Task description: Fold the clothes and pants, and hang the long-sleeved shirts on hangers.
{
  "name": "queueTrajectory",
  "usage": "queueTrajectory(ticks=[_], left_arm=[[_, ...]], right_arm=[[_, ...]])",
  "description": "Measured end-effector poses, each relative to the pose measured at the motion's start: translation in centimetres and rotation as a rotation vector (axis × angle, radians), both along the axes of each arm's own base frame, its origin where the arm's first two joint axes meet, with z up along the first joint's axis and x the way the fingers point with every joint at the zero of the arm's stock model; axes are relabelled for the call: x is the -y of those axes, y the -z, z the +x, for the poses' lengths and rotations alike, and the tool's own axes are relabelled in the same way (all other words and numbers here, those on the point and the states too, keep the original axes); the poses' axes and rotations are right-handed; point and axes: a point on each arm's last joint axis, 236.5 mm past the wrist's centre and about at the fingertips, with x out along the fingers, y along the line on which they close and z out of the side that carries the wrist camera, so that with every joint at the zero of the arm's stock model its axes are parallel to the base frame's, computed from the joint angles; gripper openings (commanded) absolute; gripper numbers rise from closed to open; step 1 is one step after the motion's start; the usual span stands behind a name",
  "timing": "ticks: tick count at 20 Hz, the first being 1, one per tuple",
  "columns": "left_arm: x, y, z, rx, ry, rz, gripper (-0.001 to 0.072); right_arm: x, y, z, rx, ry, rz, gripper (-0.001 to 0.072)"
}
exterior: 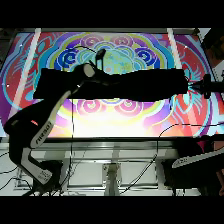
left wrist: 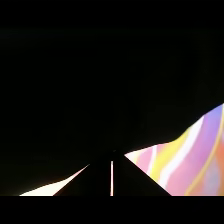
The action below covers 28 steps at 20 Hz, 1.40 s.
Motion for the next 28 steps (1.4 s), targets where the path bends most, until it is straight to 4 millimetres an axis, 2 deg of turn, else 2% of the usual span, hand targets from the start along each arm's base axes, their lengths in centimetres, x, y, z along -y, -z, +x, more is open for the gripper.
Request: queueTrajectory(ticks=[1, 5, 11, 14, 18, 19, 20, 25, 28], left_arm=[[1.4, 0.3, -0.4, -0.005, -0.013, -0.018, 0.0067], [5.6, 0.7, -0.7, -0.034, -0.094, -0.144, 0.0056], [7.6, 2.7, -0.2, -0.102, -0.177, -0.232, 0.0006], [8.0, 4.5, 0.0, -0.137, -0.199, -0.237, 0.0005], [8.0, 7.5, -0.2, -0.201, -0.230, -0.224, 0.0005], [8.0, 8.1, -0.4, -0.216, -0.235, -0.220, 0.0005], [8.0, 8.5, -0.5, -0.228, -0.237, -0.216, 0.0005], [7.6, 9.4, -0.4, -0.245, -0.244, -0.205, 0.0004], [7.1, 9.4, 0.1, -0.229, -0.243, -0.192, 0.0004]], right_arm=[[-0.4, 0.5, -0.2, -0.006, -0.004, 0.010, 0.0679], [-0.8, 3.0, 0.6, -0.036, 0.018, -0.028, 0.0682], [-2.8, 6.8, 2.9, -0.072, 0.033, -0.068, 0.0668], [-2.8, 7.6, 4.2, -0.056, 0.058, -0.107, 0.0470], [-2.6, 8.4, 4.5, -0.058, 0.057, -0.151, 0.0237], [-2.6, 8.5, 4.6, -0.059, 0.055, -0.159, 0.0148], [-2.6, 8.6, 4.6, -0.060, 0.054, -0.164, 0.0016], [-2.5, 8.2, 4.7, -0.051, 0.053, -0.174, 0.0012], [-2.8, 5.9, 5.2, -0.009, 0.019, -0.179, 0.0012]])
